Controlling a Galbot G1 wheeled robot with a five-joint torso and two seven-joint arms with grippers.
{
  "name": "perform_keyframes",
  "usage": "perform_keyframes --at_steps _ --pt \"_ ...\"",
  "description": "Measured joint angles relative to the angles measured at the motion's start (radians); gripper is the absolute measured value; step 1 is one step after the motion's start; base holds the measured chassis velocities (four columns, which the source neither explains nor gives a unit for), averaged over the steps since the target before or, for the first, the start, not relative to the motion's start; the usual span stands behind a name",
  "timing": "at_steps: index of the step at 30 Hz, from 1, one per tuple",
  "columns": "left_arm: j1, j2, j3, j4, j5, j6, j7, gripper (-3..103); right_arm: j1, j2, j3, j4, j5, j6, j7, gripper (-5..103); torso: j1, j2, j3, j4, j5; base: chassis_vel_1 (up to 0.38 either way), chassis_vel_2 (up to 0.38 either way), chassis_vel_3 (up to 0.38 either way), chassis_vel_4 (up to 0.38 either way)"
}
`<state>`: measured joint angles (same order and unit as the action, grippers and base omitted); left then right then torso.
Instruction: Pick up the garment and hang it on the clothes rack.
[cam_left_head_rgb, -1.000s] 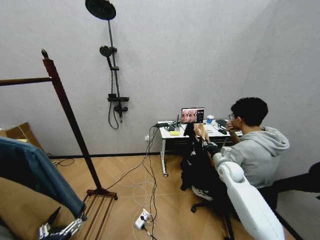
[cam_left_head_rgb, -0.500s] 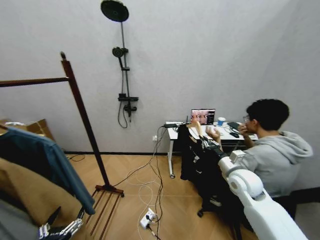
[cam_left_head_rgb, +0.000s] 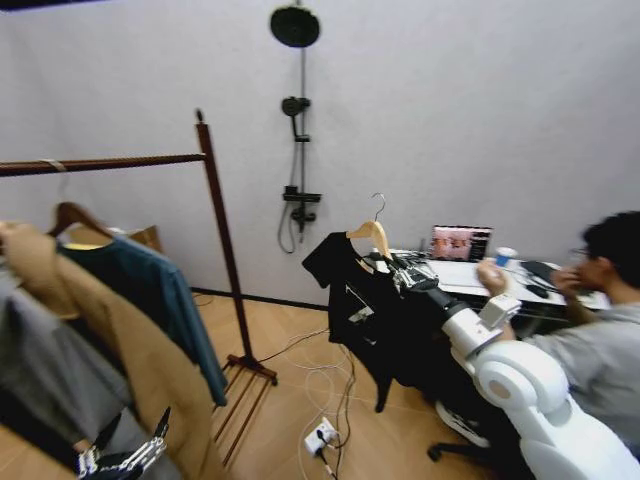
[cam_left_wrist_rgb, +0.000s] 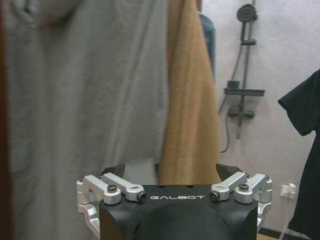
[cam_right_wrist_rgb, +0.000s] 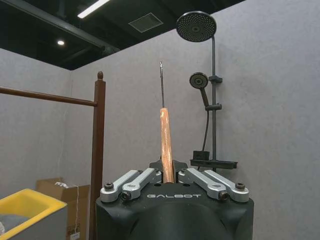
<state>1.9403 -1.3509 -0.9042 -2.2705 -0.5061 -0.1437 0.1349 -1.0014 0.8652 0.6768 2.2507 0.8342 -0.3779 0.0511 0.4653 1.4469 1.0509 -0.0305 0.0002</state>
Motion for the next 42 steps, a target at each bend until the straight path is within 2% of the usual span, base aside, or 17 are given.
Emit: perform_keyframes --at_steps 15,36,42 --pt "0.0 0.0 0.0 0.0 0.0 0.0 0.0 100 0.026 0.01 -0.004 -0.073 -0.022 0.024 -0.023 9 0.0 0.0 0.0 0.0001 -0.0002 0.119 0.127 0.133 0.111" --pt "0.0 0.0 0.0 0.0 0.0 0.0 0.0 100 0.035 0.006 0.023 -0.131 -0.042 0.045 -0.014 9 0.0 0.0 0.0 0.0003 0.0 0.078 0.139 0.141 0.088" --pt "0.0 0.0 0.0 0.0 0.0 0.0 0.0 100 0.057 -0.019 0.019 -0.098 -0.036 0.064 -0.05 9 0.0 0.0 0.0 -0.0005 -0.0001 -0.001 0.004 0.009 0.0"
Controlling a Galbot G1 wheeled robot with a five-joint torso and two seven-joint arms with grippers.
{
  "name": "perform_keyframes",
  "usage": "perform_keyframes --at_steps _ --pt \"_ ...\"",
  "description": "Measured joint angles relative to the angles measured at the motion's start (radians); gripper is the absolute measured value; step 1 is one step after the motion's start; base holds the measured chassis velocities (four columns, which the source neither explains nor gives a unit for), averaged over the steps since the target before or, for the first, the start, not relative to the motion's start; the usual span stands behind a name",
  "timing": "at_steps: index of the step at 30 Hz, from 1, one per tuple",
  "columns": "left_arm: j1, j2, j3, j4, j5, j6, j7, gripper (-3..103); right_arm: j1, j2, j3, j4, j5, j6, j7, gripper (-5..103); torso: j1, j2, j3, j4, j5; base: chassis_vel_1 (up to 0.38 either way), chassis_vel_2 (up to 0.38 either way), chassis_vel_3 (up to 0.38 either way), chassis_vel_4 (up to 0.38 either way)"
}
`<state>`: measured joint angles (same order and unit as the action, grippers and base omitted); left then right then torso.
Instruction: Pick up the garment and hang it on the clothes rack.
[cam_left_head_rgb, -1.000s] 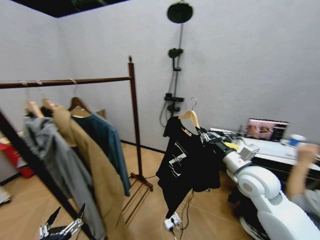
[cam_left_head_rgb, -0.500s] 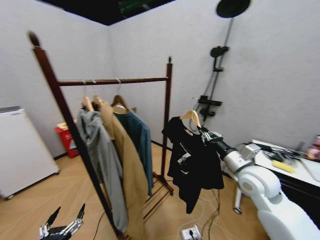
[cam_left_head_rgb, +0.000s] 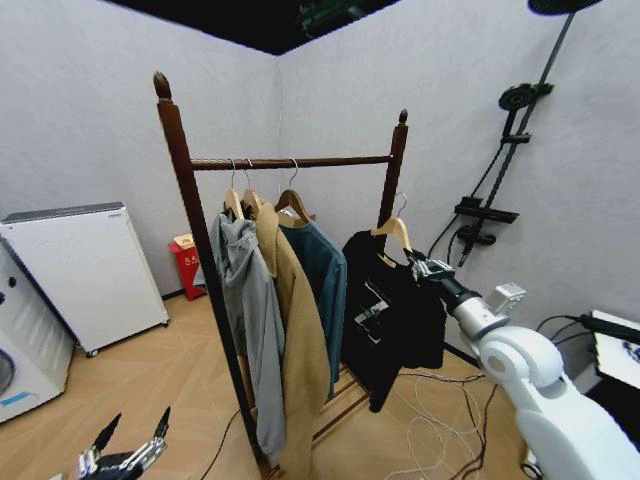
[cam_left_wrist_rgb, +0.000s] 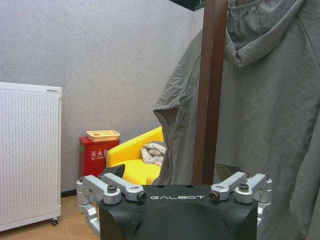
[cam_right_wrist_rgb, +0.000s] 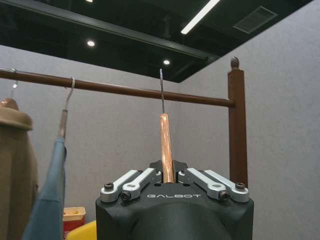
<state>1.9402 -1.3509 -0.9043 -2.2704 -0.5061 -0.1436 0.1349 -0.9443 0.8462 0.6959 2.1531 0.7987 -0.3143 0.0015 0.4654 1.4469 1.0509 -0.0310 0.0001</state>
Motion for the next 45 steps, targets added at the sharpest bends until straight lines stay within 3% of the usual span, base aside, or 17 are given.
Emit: perform_keyframes --at_steps 6,8,10,12,19,21,30,45 --pt "0.0 0.0 0.0 0.0 0.0 0.0 0.0 100 0.053 -0.044 -0.019 0.027 0.07 -0.006 -0.026 9 0.0 0.0 0.0 0.0003 -0.0002 0.0 0.0 0.0 0.0" --pt "0.0 0.0 0.0 0.0 0.0 0.0 0.0 100 0.148 -0.072 -0.054 0.017 0.147 -0.033 -0.031 9 0.0 0.0 0.0 0.0003 -0.0002 0.0 0.0 0.0 0.0" --pt "0.0 0.0 0.0 0.0 0.0 0.0 0.0 100 0.174 -0.076 -0.063 0.011 0.164 -0.042 -0.032 9 0.0 0.0 0.0 0.0003 -0.0001 0.0 0.0 0.0 0.0" --pt "0.0 0.0 0.0 0.0 0.0 0.0 0.0 100 0.265 -0.093 -0.103 -0.025 0.212 -0.067 -0.038 9 0.0 0.0 0.0 0.0004 -0.0002 0.0 0.0 0.0 0.0" --pt "0.0 0.0 0.0 0.0 0.0 0.0 0.0 100 0.452 -0.123 -0.25 -0.166 0.249 -0.081 -0.059 9 0.0 0.0 0.0 0.0004 -0.0001 0.0 0.0 0.0 0.0" --pt "0.0 0.0 0.0 0.0 0.0 0.0 0.0 100 0.565 -0.11 -0.353 -0.247 0.255 -0.081 -0.06 9 0.0 0.0 0.0 0.0002 0.0001 0.0 0.0 0.0 0.0" --pt "0.0 0.0 0.0 0.0 0.0 0.0 0.0 100 0.85 -0.022 -0.589 -0.46 0.247 -0.095 -0.067 9 0.0 0.0 0.0 0.0005 -0.0004 0.0 0.0 0.0 0.0" --pt "0.0 0.0 0.0 0.0 0.0 0.0 0.0 100 1.013 0.065 -0.779 -0.651 0.191 -0.088 -0.096 9 0.0 0.0 0.0 0.0003 -0.0001 0.0 0.0 0.0 0.0"
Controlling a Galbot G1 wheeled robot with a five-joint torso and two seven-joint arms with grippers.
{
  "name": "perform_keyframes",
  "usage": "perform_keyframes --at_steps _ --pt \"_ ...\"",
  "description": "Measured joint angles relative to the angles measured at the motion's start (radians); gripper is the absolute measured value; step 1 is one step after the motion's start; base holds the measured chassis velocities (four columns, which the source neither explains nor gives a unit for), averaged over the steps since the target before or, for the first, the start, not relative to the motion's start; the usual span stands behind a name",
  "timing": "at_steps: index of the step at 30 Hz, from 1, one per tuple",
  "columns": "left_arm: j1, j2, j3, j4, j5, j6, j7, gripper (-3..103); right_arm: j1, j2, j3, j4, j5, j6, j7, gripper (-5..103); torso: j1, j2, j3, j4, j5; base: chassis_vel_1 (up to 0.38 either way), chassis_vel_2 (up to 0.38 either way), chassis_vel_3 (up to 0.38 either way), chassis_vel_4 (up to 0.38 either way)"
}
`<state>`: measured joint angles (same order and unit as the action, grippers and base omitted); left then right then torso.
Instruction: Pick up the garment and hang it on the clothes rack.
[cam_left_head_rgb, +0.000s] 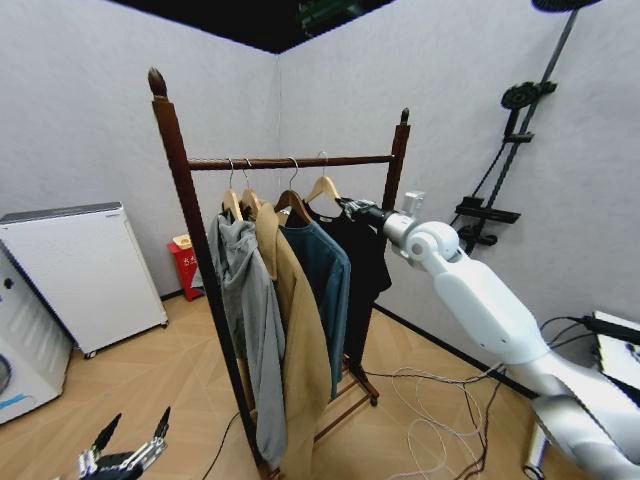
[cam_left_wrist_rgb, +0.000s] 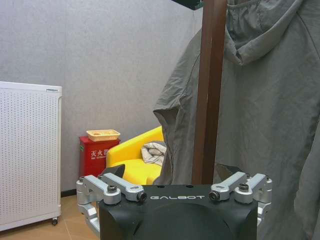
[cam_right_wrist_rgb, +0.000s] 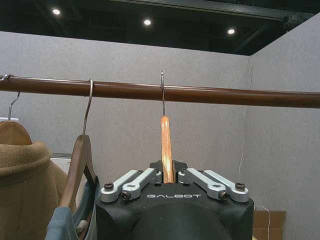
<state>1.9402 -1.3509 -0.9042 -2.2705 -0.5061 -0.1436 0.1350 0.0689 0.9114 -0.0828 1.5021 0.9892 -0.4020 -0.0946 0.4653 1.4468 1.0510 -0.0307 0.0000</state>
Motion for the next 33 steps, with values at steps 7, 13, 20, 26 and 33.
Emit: perform_keyframes --at_steps 7,13,20,26,33 --pt "0.0 0.0 0.0 0.0 0.0 0.0 0.0 100 0.028 0.015 -0.023 -0.019 -0.002 -0.005 0.003 8 0.0 0.0 0.0 0.0001 0.0 0.0 0.0 0.0 0.0" --pt "0.0 0.0 0.0 0.0 0.0 0.0 0.0 100 0.001 0.005 -0.021 -0.015 -0.002 -0.013 0.003 8 0.0 0.0 0.0 0.0002 -0.0001 0.0 0.0 0.0 0.0" --pt "0.0 0.0 0.0 0.0 0.0 0.0 0.0 100 -0.02 -0.006 -0.014 -0.017 -0.005 -0.013 0.003 8 0.0 0.0 0.0 0.0002 0.0001 0.0 0.0 0.0 0.0" --pt "0.0 0.0 0.0 0.0 0.0 0.0 0.0 100 -0.025 -0.011 -0.007 -0.015 -0.027 -0.014 0.007 8 0.0 0.0 0.0 0.0002 0.0 0.0 0.0 0.0 0.0" --pt "0.0 0.0 0.0 0.0 0.0 0.0 0.0 100 -0.129 -0.076 0.091 0.152 -0.014 -0.02 0.023 40 0.0 0.0 0.0 0.0004 0.0002 0.0 0.0 0.0 0.0"
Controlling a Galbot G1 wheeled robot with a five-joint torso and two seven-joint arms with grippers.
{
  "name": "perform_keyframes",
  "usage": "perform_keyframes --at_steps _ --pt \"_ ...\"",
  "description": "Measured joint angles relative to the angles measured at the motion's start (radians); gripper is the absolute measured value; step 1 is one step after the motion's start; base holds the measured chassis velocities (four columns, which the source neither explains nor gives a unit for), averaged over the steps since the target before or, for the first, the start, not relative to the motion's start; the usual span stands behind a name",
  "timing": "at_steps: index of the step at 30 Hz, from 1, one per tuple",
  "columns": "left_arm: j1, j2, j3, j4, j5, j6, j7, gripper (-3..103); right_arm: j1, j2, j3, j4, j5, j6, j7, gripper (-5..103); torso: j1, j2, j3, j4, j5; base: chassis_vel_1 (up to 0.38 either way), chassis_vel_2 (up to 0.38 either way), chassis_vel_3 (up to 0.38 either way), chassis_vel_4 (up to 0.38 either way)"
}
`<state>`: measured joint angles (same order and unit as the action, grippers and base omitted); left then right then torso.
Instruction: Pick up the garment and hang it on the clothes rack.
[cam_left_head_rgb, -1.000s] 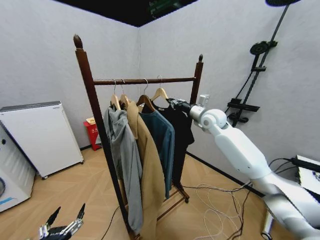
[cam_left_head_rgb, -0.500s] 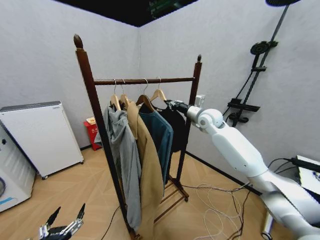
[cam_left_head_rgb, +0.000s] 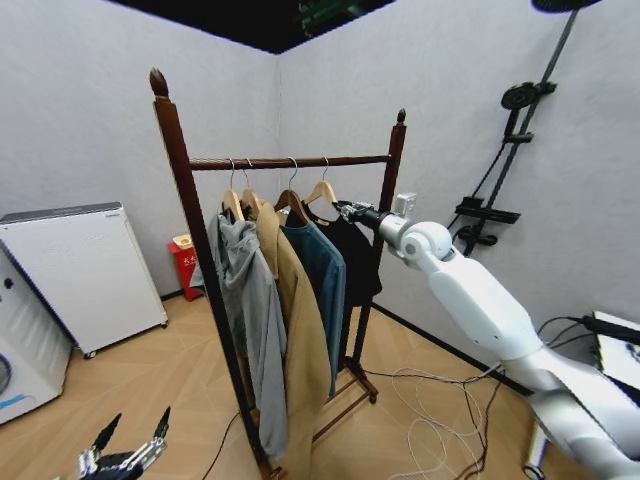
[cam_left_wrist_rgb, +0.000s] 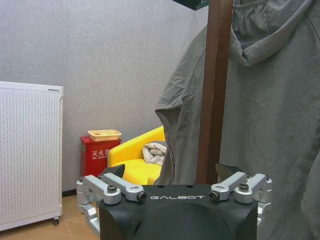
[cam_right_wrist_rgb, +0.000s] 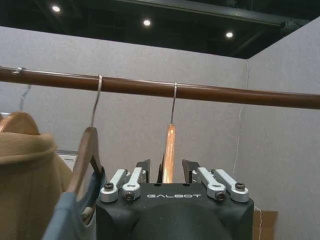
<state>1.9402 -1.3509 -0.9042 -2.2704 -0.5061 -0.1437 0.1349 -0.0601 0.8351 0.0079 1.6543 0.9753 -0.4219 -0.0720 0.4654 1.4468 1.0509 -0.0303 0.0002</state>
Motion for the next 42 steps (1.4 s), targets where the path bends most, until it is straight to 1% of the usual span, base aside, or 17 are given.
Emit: perform_keyframes --at_steps 1,3,6,9,11,13,14,16,17,18,20,21,23,26,28,32,42 --pt "0.0 0.0 0.0 0.0 0.0 0.0 0.0 100 -0.041 -0.027 0.035 0.056 0.016 -0.005 0.017 44 0.0 0.0 0.0 -0.0002 -0.0001 0.0 0.0 0.0 0.0" --pt "0.0 0.0 0.0 0.0 0.0 0.0 0.0 100 -0.041 -0.027 0.035 0.056 0.016 -0.005 0.017 44 0.0 0.0 0.0 -0.0002 -0.0001 0.0 0.0 0.0 0.0" --pt "0.0 0.0 0.0 0.0 0.0 0.0 0.0 100 -0.25 -0.111 0.19 0.24 0.068 -0.034 0.098 61 0.0 0.0 0.0 -0.0003 -0.0002 0.0 0.0 0.0 0.0" --pt "0.0 0.0 0.0 0.0 0.0 0.0 0.0 100 -0.312 -0.125 0.224 0.276 0.071 -0.036 0.117 66 0.0 0.0 0.0 -0.0003 -0.0002 0.0 0.0 0.0 0.0" --pt "0.0 0.0 0.0 0.0 0.0 0.0 0.0 100 -0.529 -0.146 0.348 0.395 0.074 -0.027 0.19 78 0.0 0.0 0.0 -0.0003 0.0 0.0 0.0 0.0 0.0" --pt "0.0 0.0 0.0 0.0 0.0 0.0 0.0 100 -0.684 -0.129 0.444 0.473 0.067 -0.05 0.218 88 0.0 0.0 0.0 -0.0002 -0.0007 0.0 0.0 0.0 0.0" --pt "0.0 0.0 0.0 0.0 0.0 0.0 0.0 100 -0.684 -0.129 0.444 0.473 0.067 -0.05 0.218 88 0.0 0.0 0.0 -0.0002 -0.0007 0.0 0.0 0.0 0.0" --pt "0.0 0.0 0.0 0.0 0.0 0.0 0.0 100 -0.911 -0.062 0.565 0.541 0.037 -0.072 0.248 97 0.0 0.0 0.0 -0.0003 0.0005 0.0 0.0 0.0 0.0" --pt "0.0 0.0 0.0 0.0 0.0 0.0 0.0 100 -0.911 -0.062 0.565 0.541 0.037 -0.072 0.248 97 0.0 0.0 0.0 -0.0003 0.0005 0.0 0.0 0.0 0.0" --pt "0.0 0.0 0.0 0.0 0.0 0.0 0.0 100 -1.007 -0.026 0.621 0.562 0.011 -0.063 0.245 99 0.0 0.0 0.0 -0.0002 0.0004 0.0 0.0 0.0 0.0" --pt "0.0 0.0 0.0 0.0 0.0 0.0 0.0 100 -1.197 0.048 0.735 0.6 -0.072 -0.033 0.204 100 0.0 0.0 0.0 -0.0006 0.0 0.0 0.0 0.0 0.0" --pt "0.0 0.0 0.0 0.0 0.0 0.0 0.0 100 -1.197 0.048 0.735 0.6 -0.072 -0.033 0.204 100 0.0 0.0 0.0 -0.0006 0.0 0.0 0.0 0.0 0.0" --pt "0.0 0.0 0.0 0.0 0.0 0.0 0.0 100 -1.33 0.109 0.816 0.628 -0.158 0.006 0.15 100 0.0 0.0 0.0 -0.0007 -0.0003 0.0 0.0 0.0 0.0" --pt "0.0 0.0 0.0 0.0 0.0 0.0 0.0 100 -1.375 0.143 0.846 0.643 -0.193 0.02 0.133 100 0.0 0.0 0.0 -0.0006 -0.0005 0.0 0.0 0.0 0.0" --pt "0.0 0.0 0.0 0.0 0.0 0.0 0.0 100 -1.432 0.213 0.872 0.657 -0.279 0.061 0.117 100 0.0 0.0 0.0 -0.0003 -0.0004 0.0 0.0 0.0 0.0" --pt "0.0 0.0 0.0 0.0 0.0 0.0 0.0 100 -1.461 0.29 0.876 0.659 -0.383 0.099 0.093 100 0.0 0.0 0.0 -0.0003 -0.0002 0.0 0.0 0.0 0.0" --pt "0.0 0.0 0.0 0.0 0.0 0.0 0.0 100 -1.465 0.35 0.869 0.62 -0.468 0.197 0.051 100 0.0 0.0 0.0 -0.0002 -0.0002 0.0 0.0 0.0 0.0"
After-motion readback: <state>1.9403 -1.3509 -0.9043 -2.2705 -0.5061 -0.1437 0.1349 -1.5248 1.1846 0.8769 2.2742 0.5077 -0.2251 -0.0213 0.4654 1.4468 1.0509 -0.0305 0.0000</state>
